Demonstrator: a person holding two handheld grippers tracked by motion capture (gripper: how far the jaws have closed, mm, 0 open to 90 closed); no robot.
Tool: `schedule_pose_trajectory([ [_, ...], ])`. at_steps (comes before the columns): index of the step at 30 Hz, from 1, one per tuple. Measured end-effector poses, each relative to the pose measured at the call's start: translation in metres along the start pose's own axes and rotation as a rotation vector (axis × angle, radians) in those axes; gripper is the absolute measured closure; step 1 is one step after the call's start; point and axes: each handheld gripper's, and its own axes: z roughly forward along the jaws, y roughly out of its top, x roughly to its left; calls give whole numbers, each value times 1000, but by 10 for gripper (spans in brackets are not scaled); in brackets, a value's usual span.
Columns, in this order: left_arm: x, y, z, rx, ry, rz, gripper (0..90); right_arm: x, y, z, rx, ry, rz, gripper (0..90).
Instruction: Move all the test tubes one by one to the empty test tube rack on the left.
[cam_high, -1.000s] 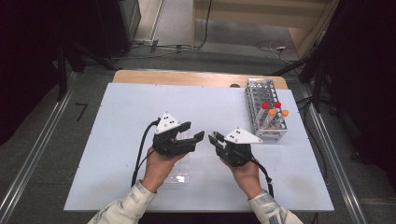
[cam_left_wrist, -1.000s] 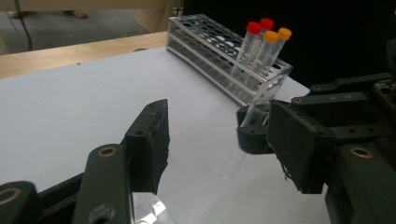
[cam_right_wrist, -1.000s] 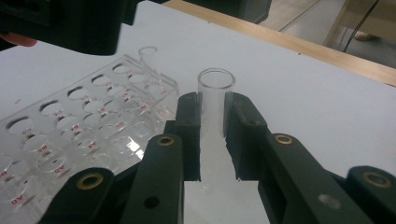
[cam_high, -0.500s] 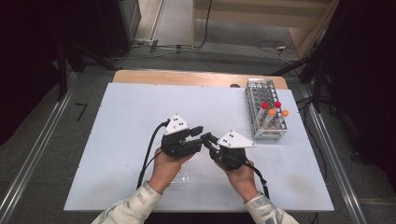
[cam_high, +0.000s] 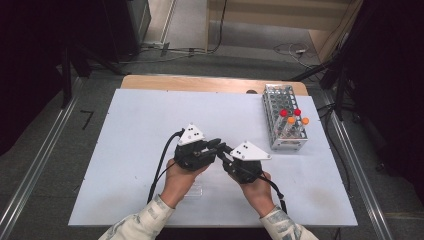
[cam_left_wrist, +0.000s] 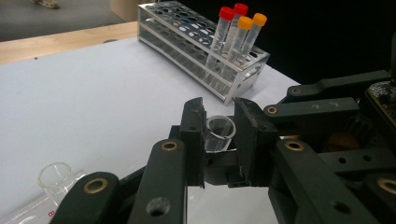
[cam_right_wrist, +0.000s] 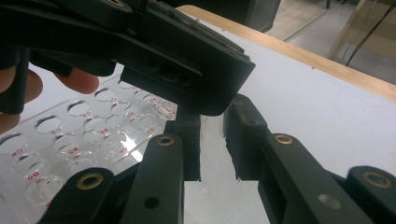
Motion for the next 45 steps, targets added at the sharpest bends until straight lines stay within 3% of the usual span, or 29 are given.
schedule_pose_trajectory([
  [9,0,1,-3,-17,18,15,772,0,0,0,-2,10,5,710],
  [12,0,3,-6,-30,22,12,773,1,1,-1,-5,38,5,576],
  [25,15,12,-26,-85,46,-21,773,2,7,-8,-8,100,13,369],
  [32,26,16,-38,-118,73,-42,773,0,7,-8,-1,90,23,307],
  [45,39,17,-48,-135,118,-58,773,-5,7,-10,1,78,42,296],
])
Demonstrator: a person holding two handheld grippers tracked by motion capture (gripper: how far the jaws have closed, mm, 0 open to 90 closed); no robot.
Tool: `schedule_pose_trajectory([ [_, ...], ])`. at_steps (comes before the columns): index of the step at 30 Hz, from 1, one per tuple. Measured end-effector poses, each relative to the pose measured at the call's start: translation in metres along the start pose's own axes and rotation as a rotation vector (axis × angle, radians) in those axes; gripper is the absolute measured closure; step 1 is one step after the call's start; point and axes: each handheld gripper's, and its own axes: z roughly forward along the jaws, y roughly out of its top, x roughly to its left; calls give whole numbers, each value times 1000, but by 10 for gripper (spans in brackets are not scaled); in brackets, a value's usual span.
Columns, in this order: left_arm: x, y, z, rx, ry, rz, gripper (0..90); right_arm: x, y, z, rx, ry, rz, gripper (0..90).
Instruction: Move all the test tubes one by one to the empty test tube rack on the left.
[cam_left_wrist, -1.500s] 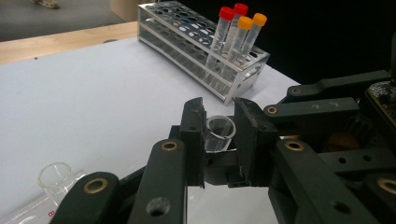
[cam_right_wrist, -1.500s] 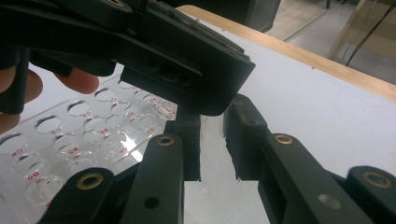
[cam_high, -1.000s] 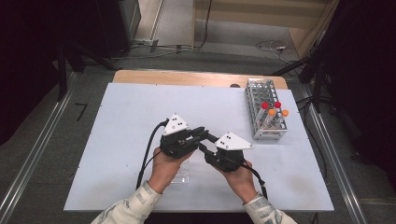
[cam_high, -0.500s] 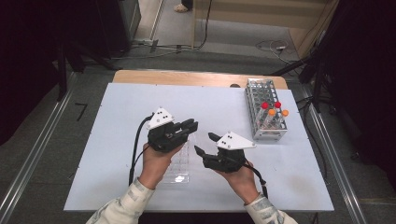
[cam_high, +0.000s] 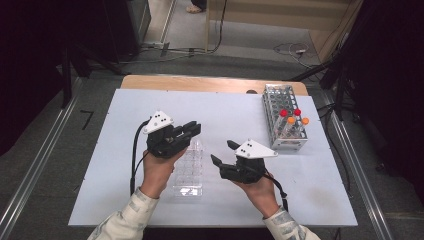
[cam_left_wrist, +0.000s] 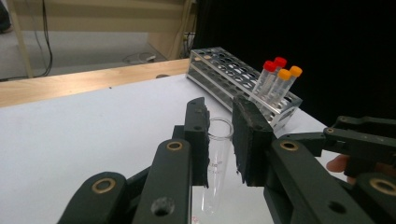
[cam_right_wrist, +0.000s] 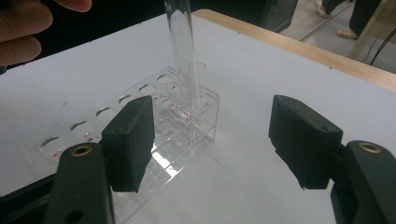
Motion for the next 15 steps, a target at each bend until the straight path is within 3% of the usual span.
schedule_pose_trajectory([
  [11,5,-1,-1,32,32,24,773,-3,0,-2,-5,-12,12,297],
  [15,5,-3,0,49,47,51,773,-4,0,-3,-4,-15,14,298],
])
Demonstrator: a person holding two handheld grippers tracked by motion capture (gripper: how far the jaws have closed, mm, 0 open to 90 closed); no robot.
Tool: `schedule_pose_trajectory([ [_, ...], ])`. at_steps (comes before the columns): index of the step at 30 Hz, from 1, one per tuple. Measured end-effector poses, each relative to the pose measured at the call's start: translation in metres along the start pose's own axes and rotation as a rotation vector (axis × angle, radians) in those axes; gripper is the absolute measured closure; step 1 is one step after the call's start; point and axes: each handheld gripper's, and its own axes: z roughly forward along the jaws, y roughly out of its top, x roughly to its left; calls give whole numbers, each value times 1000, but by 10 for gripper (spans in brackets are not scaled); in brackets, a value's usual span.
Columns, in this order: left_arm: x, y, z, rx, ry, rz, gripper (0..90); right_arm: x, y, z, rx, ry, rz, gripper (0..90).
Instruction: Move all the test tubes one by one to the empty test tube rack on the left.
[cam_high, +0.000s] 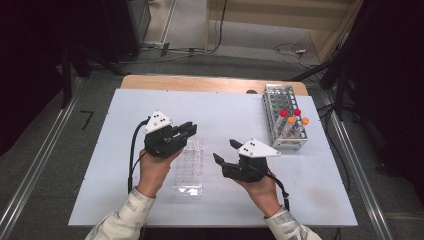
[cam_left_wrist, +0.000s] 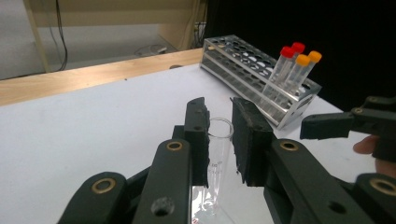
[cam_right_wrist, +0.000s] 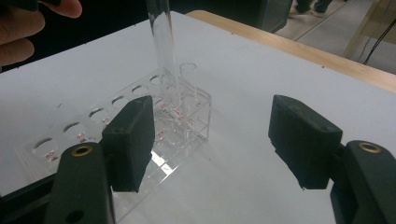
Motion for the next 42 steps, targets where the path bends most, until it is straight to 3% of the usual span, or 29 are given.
schedule_pose_trajectory([
  [9,-13,-14,13,71,47,85,771,-2,-1,0,4,-6,-4,297],
  [17,-15,-27,21,141,66,112,770,-4,-2,-3,1,-11,0,298],
  [23,-15,-30,24,161,71,112,760,-5,-2,-3,2,-13,-1,298],
  [32,-13,-29,22,148,57,93,712,-6,-3,-2,7,-23,2,298],
  [37,-11,-27,19,124,30,58,635,-11,-3,-3,3,-39,7,298],
  [42,-12,-26,19,106,18,45,537,-27,-5,-5,8,-87,30,297],
])
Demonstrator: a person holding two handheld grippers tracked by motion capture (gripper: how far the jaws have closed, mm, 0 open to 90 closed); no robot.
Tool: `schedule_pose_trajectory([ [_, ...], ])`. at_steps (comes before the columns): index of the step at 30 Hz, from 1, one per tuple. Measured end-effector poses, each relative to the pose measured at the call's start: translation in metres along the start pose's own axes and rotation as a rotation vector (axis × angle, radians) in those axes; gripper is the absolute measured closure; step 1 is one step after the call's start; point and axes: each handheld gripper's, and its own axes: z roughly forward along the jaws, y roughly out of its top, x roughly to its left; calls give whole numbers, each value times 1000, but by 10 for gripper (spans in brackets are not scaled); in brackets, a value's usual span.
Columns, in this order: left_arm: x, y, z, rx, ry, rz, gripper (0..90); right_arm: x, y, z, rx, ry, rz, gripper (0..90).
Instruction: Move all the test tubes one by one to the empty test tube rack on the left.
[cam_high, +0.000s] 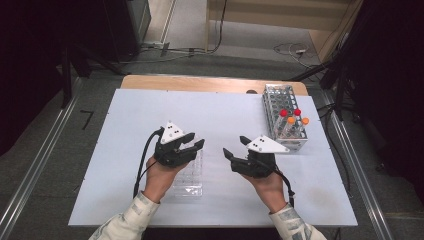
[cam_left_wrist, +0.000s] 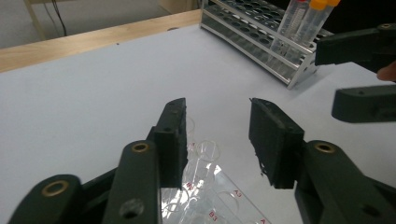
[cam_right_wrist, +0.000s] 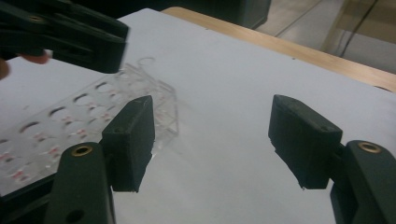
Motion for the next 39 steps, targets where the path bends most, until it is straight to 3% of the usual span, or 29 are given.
schedule_pose_trajectory([
  [9,2,1,0,-1,25,-22,363,-47,-4,-11,-9,-132,76,294],
  [14,2,1,0,-7,35,-25,348,-73,-7,-21,-27,-193,132,295],
  [19,2,1,0,-14,37,-25,349,-93,-12,-29,-29,-267,158,291],
  [32,1,2,-1,-24,41,-23,350,-122,-27,-29,-7,-375,192,295],
  [39,0,2,0,-26,65,-17,297,-133,-31,-21,-4,-384,211,315],
])
